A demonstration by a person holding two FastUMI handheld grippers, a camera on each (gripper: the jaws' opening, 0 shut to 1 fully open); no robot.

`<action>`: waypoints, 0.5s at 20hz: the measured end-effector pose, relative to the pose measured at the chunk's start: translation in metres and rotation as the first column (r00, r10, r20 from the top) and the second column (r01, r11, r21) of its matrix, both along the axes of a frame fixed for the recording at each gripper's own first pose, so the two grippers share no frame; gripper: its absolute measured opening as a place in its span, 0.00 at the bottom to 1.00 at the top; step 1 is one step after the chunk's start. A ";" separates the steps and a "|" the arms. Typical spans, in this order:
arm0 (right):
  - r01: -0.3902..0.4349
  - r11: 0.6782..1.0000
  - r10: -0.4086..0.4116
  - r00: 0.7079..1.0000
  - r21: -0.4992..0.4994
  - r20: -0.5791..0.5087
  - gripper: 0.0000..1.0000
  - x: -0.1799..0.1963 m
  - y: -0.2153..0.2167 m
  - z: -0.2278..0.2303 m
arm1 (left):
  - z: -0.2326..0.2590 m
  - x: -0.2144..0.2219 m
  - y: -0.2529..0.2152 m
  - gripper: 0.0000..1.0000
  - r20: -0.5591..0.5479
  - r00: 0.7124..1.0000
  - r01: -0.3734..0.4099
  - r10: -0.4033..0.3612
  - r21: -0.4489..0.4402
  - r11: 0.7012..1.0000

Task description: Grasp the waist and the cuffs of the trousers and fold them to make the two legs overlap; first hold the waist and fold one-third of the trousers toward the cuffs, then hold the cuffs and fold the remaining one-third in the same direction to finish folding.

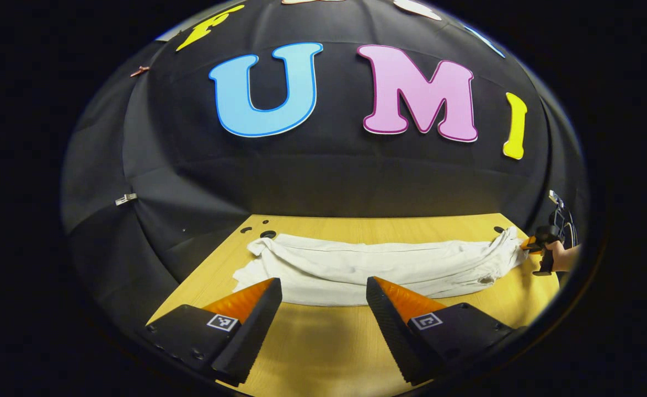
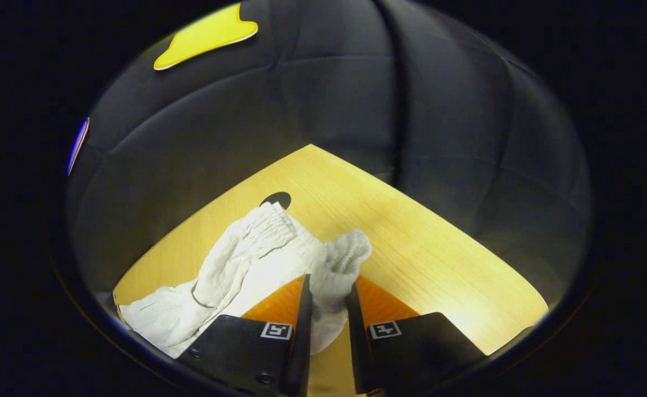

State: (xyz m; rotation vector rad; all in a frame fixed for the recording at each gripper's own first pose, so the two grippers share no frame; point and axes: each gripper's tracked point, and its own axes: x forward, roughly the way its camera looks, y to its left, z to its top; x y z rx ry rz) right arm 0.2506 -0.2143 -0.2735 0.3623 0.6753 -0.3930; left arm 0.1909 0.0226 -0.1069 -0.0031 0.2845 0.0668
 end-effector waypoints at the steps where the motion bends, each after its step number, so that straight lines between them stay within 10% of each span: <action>1: -0.010 1.000 0.010 1.000 0.011 -0.018 0.36 -0.005 0.003 -0.002 | -0.001 -0.002 -0.002 0.98 0.001 1.000 0.006 -0.006 -0.009 1.000; 5: -0.136 0.988 0.135 0.991 -0.071 -0.023 0.00 -0.008 0.006 0.008 | -0.016 -0.008 -0.016 0.98 -0.036 0.999 -0.007 0.002 -0.138 0.990; 10: -0.186 0.966 0.205 0.974 -0.179 0.096 0.06 -0.008 0.007 0.078 | -0.015 -0.018 -0.018 0.98 -0.046 0.999 -0.008 -0.003 -0.226 0.974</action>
